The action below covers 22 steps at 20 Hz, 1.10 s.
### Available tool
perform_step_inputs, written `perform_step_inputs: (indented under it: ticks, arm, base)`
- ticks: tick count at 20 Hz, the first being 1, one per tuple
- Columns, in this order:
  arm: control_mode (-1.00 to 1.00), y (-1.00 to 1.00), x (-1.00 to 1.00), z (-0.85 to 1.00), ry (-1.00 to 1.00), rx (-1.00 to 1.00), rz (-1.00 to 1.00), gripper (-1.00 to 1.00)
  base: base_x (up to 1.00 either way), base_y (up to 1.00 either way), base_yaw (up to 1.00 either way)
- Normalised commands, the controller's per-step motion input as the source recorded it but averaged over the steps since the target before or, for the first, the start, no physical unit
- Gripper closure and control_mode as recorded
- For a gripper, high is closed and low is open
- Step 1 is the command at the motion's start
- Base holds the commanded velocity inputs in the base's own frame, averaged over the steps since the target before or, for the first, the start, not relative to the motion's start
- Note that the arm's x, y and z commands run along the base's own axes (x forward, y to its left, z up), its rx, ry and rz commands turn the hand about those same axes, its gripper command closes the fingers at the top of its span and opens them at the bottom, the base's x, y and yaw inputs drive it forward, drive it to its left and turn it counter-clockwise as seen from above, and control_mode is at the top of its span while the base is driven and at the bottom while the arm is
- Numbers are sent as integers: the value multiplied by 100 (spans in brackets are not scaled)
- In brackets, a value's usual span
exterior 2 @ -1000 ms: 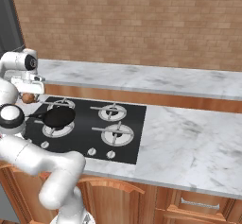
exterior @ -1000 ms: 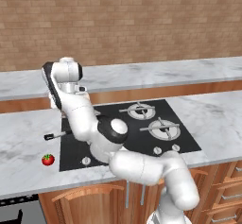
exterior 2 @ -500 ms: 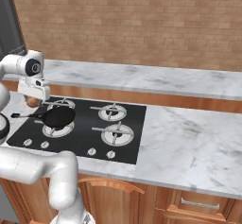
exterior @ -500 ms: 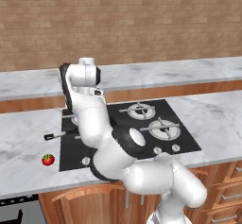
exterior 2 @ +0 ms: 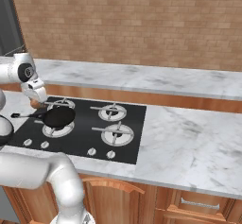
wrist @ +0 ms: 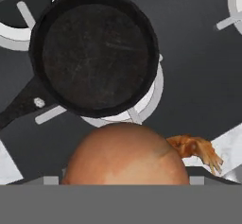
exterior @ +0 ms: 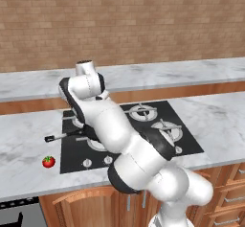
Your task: Place the pan on the front left burner on the stove. Then place the tomato and the onion in the pan and turn on the front left burner.
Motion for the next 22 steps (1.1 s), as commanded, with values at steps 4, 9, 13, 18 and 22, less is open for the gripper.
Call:
perform_step_inputs:
  ticks: [4, 9, 13, 18, 22]
  arm:
    - [-100, -17, 4, 0, -15, -19, -18, 100]
    - [-100, -23, 21, 0, -1, -10, -17, 100]
    - [-100, -26, 34, 0, 1, -2, -14, 100]
    - [-100, -8, 27, 0, 1, -1, -7, 100]
    - [-100, 0, 18, 0, 0, 0, -1, 100]
  base:
    - [0, 0, 0]
    - [0, 0, 0]
    - [0, 0, 0]
    - [0, 0, 0]
    - [0, 0, 0]
